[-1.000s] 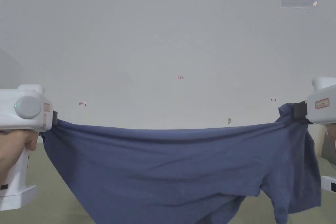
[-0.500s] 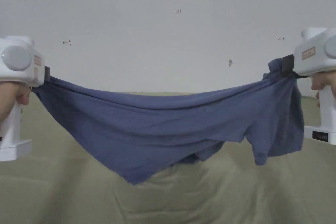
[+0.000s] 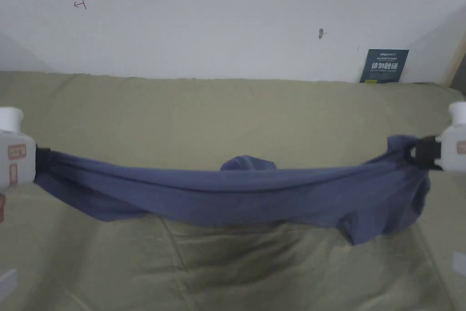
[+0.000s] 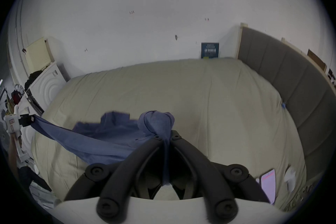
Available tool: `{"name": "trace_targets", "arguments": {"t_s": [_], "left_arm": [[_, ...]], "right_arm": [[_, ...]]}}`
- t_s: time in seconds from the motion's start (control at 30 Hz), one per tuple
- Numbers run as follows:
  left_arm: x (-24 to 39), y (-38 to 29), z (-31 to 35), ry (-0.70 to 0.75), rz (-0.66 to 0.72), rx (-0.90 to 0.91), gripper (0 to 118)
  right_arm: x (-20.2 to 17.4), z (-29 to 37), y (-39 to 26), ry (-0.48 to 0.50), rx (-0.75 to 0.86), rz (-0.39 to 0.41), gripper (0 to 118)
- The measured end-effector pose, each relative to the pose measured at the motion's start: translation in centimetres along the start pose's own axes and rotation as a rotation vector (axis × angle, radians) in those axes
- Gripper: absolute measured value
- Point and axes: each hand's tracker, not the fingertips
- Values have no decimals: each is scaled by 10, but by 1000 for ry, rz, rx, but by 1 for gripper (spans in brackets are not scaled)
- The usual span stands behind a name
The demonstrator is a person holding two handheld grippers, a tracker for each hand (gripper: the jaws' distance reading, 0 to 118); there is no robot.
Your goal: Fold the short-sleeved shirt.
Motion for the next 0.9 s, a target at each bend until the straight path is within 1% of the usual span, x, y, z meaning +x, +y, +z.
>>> {"name": "trace_targets", "arguments": {"t_s": [0.1,0.13,0.17,0.23,0.27,0.3,0.37,0.4,0.43,0.47,0.5,0.6,0.67,0.77,0.87,0.9], "left_arm": [[0,-45,19,-11,-10,-22,1],[-2,-61,25,-19,-7,-42,1],[-5,-78,30,-22,6,-58,1],[-10,-110,35,-21,5,-93,1],[-11,-127,38,-12,6,-117,1],[-13,-139,40,-7,5,-138,1],[-16,-164,50,-14,39,-178,1],[-18,-175,53,-19,42,-201,1],[-20,-184,55,-13,53,-204,1],[-20,-192,62,-10,73,-218,1],[-21,-199,65,-16,82,-234,1],[-22,-220,60,-15,91,-269,1],[-23,-229,58,-16,87,-286,1],[-25,-233,54,-22,121,-305,1],[-25,-237,47,-13,119,-313,1],[-25,-237,48,-14,121,-317,1]], "right_arm": [[10,13,-53,10,-39,-5,4],[14,17,-75,13,-55,-42,4],[18,21,-94,29,-85,-51,4],[20,32,-130,9,-106,-68,4],[23,35,-147,22,-126,-81,4],[26,37,-160,23,-141,-103,4],[32,46,-186,17,-154,-178,4],[35,51,-196,17,-152,-177,4],[38,55,-205,18,-148,-196,4],[41,57,-214,39,-163,-230,4],[35,57,-218,33,-170,-225,4],[37,59,-237,12,-197,-213,4],[45,60,-244,7,-213,-230,4],[48,53,-251,2,-223,-258,4],[46,46,-254,-14,-241,-260,5],[46,41,-256,-20,-246,-260,7]]}}
